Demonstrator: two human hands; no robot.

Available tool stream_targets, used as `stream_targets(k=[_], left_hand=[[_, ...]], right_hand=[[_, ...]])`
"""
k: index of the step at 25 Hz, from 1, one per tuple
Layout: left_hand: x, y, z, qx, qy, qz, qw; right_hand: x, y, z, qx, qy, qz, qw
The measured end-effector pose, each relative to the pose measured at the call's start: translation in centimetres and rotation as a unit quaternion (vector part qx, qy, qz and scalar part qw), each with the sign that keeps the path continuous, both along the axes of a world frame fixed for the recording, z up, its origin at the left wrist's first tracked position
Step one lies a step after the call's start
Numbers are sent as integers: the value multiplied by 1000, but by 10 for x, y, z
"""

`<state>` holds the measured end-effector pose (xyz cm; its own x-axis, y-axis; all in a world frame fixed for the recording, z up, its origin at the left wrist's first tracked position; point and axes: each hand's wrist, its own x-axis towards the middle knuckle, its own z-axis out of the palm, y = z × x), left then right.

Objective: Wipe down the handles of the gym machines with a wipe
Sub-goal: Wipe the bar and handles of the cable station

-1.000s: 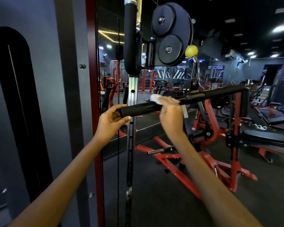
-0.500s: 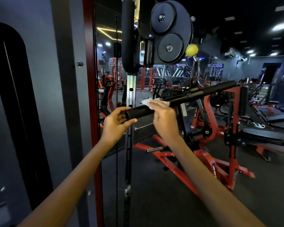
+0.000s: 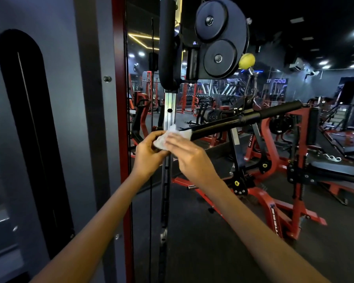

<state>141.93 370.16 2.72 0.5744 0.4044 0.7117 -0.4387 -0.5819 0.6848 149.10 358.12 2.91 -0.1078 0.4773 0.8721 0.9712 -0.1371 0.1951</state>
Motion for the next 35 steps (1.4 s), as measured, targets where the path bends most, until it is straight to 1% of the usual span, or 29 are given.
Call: stream_targets(k=[1,2,3,5,6,7,8,10,11,12,13,15,16,17,18,20,21,22,23,24,25,26,27,29,30,31,32,34,35], left_hand=[[-1,1,0,12,1,2,1000],[-3,0,0,3,10,-5,1000],[-4,-2,1,-14,19,-15,1000],[-6,-5,3,-36,26,-22,999],[-6,-6,4,-39,27,-23,999],[-7,-7,6,-41,27,-23,999],[-8,-8,8,-41,23,-22,999],[-10,-6,10,-28,10,-20,999],[-12,-6,11,-23,5,-20,1000],[-13,-5,12,-25,6,-23,999],[-15,-6,13,-35,11,-28,999],[-18,-8,15,-40,16,-39,998],[-19,-9,17,-30,17,-38,999],[-20,-10,18,-15,16,-31,999],[-19,-10,19,4,11,-20,1000],[-16,-11,21,46,-4,17,999],[-15,-10,21,65,-8,34,997],[-13,-11,21,80,-5,46,996],[-13,-11,22,94,6,62,994],[-13,-11,24,114,24,87,989],[-14,-9,27,145,44,123,981],[-13,-7,31,194,60,170,964],[-12,-7,35,259,65,219,938],[-3,-11,45,395,76,295,867],[4,-16,49,442,91,321,833],[10,-22,52,472,110,339,806],[16,-29,55,488,133,350,789],[26,-35,53,496,182,358,770],[29,-34,50,494,200,361,765]], right_hand=[[3,-4,-1,-28,-39,10,999],[15,-11,1,-28,-52,-1,998],[30,-20,5,1,-32,-26,999],[52,-34,12,102,70,-76,989],[52,-33,10,136,103,-84,982],[43,-26,6,147,107,-81,980],[30,-15,0,135,91,-66,984],[7,-3,-14,72,2,-7,997],[8,-4,-14,46,-42,2,998],[16,-7,-11,48,-51,-5,998],[27,-11,-6,84,-19,-25,996],[39,-15,2,175,97,-64,978],[35,-11,3,194,120,-69,971],[26,-2,2,192,114,-62,973],[12,8,1,173,89,-40,980],[-11,19,-3,100,7,17,995],[-9,18,-1,72,-31,22,997],[1,11,3,59,-47,11,997],[17,1,6,69,-34,-15,997],[35,-9,8,95,-3,-57,994],[53,-21,11,120,40,-104,987],[69,-32,15,141,87,-147,975],[81,-40,19,160,127,-177,963],[80,-37,27,175,173,-179,953],[69,-28,30,163,160,-161,960],[55,-19,30,136,122,-137,974],[44,-13,27,98,75,-110,986],[45,-13,23,32,-1,-96,995],[57,-20,26,20,-10,-115,993]])
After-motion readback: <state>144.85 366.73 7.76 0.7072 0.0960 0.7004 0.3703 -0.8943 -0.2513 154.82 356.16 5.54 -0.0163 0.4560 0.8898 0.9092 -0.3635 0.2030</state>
